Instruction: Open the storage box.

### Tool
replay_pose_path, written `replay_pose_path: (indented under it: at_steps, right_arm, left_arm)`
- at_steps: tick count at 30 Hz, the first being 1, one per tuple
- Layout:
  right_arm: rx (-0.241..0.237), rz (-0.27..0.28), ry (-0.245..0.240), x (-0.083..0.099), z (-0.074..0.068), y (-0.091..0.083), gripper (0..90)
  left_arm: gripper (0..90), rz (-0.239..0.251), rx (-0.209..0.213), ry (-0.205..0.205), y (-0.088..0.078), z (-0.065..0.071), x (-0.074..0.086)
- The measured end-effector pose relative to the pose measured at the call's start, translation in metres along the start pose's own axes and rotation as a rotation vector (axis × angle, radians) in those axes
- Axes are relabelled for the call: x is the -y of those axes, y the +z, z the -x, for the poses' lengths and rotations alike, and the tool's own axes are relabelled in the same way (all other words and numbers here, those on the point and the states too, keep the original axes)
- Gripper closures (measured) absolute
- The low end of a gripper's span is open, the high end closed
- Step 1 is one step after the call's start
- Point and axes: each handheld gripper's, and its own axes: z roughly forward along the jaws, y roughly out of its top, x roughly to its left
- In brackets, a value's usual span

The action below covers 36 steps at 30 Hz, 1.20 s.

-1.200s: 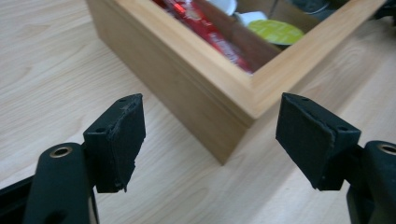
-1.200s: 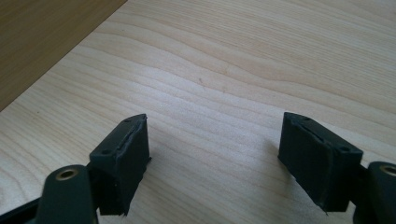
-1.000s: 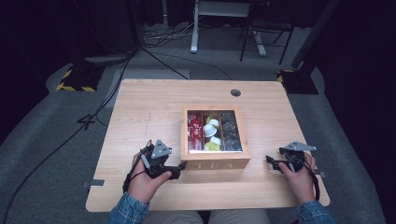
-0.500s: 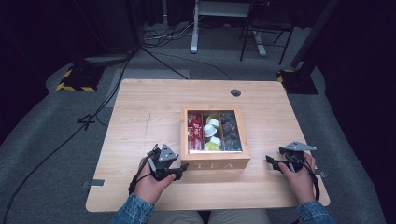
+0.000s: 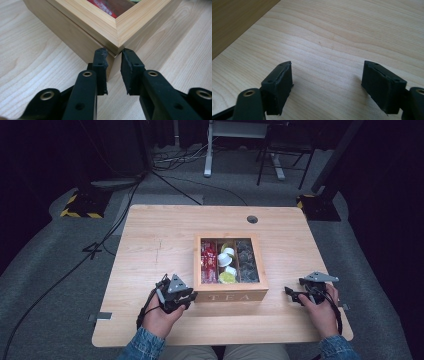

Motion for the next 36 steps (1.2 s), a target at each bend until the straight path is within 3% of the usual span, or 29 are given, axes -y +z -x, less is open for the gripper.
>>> replay_pose_path:
  at_steps: [2, 5, 18, 28, 36]
  right_arm:
    - [0.012, 0.001, -0.019, -0.003, -0.002, -0.004, 25.1]
    - [-0.011, 0.023, -0.018, -0.008, -0.004, -0.012, 22.9]
    - [-0.154, 0.076, -0.079, -0.029, -0.037, -0.036, 20.1]
    - [-0.241, 0.105, -0.125, -0.044, -0.069, -0.030, 26.0]
    - [-0.280, 0.126, -0.140, -0.051, -0.082, -0.022, 34.1]
  left_arm:
    - [75.2, 0.001, -0.005, 0.007, 0.000, 0.001, 0.000]
    - [76.0, 0.012, -0.001, 0.005, -0.001, 0.001, -0.001]
    - [76.3, 0.033, -0.004, 0.011, -0.005, 0.002, -0.005]
    - [76.3, 0.037, -0.008, 0.016, -0.004, 0.002, -0.007]
    - [76.3, 0.039, -0.007, 0.014, -0.004, 0.002, -0.006]
